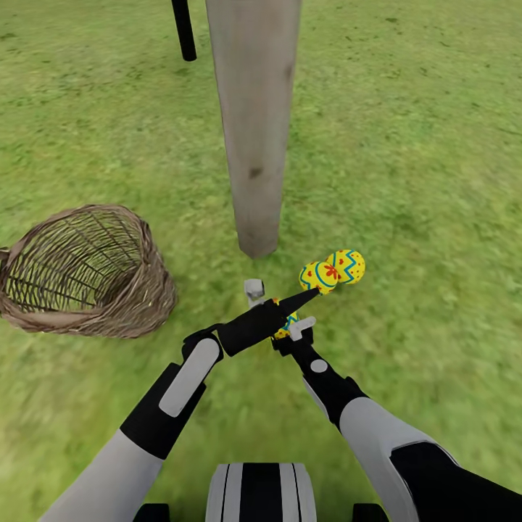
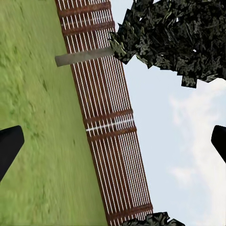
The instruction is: Take the three Easter eggs out of the wicker basket on the lawn in the garden, then place them on the lawn next to a single tree (choose any tree) so that all three eggs are next to the same tree and none are left in the basket.
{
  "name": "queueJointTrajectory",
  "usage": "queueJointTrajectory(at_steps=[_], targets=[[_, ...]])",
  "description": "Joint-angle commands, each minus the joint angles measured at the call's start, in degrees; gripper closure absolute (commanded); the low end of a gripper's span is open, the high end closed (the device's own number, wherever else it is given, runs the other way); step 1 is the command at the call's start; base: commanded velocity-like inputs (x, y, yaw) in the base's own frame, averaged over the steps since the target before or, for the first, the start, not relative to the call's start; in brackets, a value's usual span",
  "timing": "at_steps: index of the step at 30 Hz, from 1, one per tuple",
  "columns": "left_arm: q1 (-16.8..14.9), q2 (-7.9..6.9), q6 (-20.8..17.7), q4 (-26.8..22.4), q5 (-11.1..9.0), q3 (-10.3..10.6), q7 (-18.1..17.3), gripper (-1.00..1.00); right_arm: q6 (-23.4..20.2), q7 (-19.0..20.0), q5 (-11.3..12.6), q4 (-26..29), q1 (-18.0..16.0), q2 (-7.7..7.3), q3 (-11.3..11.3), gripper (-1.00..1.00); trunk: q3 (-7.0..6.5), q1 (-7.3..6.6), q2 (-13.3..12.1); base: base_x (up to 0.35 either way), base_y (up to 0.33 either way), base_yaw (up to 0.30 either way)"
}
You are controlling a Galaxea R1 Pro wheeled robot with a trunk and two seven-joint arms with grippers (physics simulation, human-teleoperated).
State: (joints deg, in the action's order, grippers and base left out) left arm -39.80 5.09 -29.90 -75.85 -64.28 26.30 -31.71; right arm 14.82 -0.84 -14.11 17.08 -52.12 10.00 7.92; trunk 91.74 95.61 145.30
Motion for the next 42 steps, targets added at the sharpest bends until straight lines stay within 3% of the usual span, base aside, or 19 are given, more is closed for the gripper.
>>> queueJointTrajectory(at_steps=[1, 42], targets=[[-0.02, 0.01, -0.45, 0.00, -0.54, -0.02, 0.06, -1.00, 0.00, -0.12, -0.04, 0.22, 0.00, 0.00, -0.54, 1.00, 0.03, 0.04, 0.00, 0.273, -0.095, 0.000], [-0.02, 0.01, -0.45, -0.05, -0.58, -0.02, -0.46, -1.00, 0.04, -0.12, -0.04, 0.77, -0.71, 0.00, -0.45, 1.00, 0.03, 0.04, 0.00, 0.065, -0.006, 0.000]])
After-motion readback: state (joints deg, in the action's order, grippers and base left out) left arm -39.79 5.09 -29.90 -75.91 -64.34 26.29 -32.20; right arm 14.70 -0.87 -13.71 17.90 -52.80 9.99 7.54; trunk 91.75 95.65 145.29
